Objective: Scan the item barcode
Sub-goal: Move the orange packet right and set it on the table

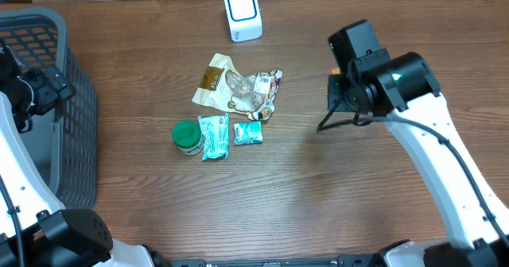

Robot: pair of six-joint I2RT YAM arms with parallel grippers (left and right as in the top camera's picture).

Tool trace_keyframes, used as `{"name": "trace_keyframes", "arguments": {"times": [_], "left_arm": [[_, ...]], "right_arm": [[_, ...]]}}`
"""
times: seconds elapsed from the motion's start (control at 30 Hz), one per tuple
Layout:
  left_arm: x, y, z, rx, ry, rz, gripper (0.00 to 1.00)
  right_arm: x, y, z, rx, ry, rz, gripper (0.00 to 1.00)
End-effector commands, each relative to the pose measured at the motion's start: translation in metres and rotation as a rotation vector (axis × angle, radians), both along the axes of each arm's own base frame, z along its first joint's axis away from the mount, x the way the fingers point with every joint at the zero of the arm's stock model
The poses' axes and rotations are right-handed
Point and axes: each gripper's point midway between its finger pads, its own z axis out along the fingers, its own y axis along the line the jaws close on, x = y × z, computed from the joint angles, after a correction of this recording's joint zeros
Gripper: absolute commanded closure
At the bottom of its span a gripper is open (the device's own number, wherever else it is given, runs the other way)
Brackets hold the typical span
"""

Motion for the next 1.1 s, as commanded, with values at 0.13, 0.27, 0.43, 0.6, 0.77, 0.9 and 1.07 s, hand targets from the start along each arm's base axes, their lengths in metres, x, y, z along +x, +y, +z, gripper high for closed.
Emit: {"name": "trace_keyframes", "arguments": {"times": [0.13,0.27,0.43,0.6,0.77,0.9,1.07], "left_arm": [[-0.001,0.004,-0.005,0.008,0.019,-0.011,0.00],[-0.001,0.004,-0.005,0.008,0.019,-0.011,0.00],[-0.001,0.004,-0.005,0.008,0.019,-0.011,0.00],[-0.001,0.004,-0.005,0.008,0.019,-0.011,0.00],[-0.001,0.004,-0.005,0.008,0.019,-0.011,0.00],[-0.001,0.004,-0.005,0.008,0.019,-0.011,0.00],[-0.001,0.004,-0.005,0.008,0.019,-0.011,0.00]], "right_arm": [[0.003,-0.016,-0.078,0.205,0.113,-0.141,0.96],[0.005,-0.030,-0.107,0.277,0.122,-0.176,0.96],[0.006,-0.041,-0.133,0.317,0.107,-0.183,0.96],[0.009,-0.055,-0.154,0.327,0.069,-0.231,0.96],[0.012,-0.083,-0.159,0.369,0.043,-0.414,0.96],[0.010,-0.104,-0.160,0.397,0.039,-0.554,0.96],[0.002,-0.112,-0.163,0.377,0.067,-0.583,0.76]]}}
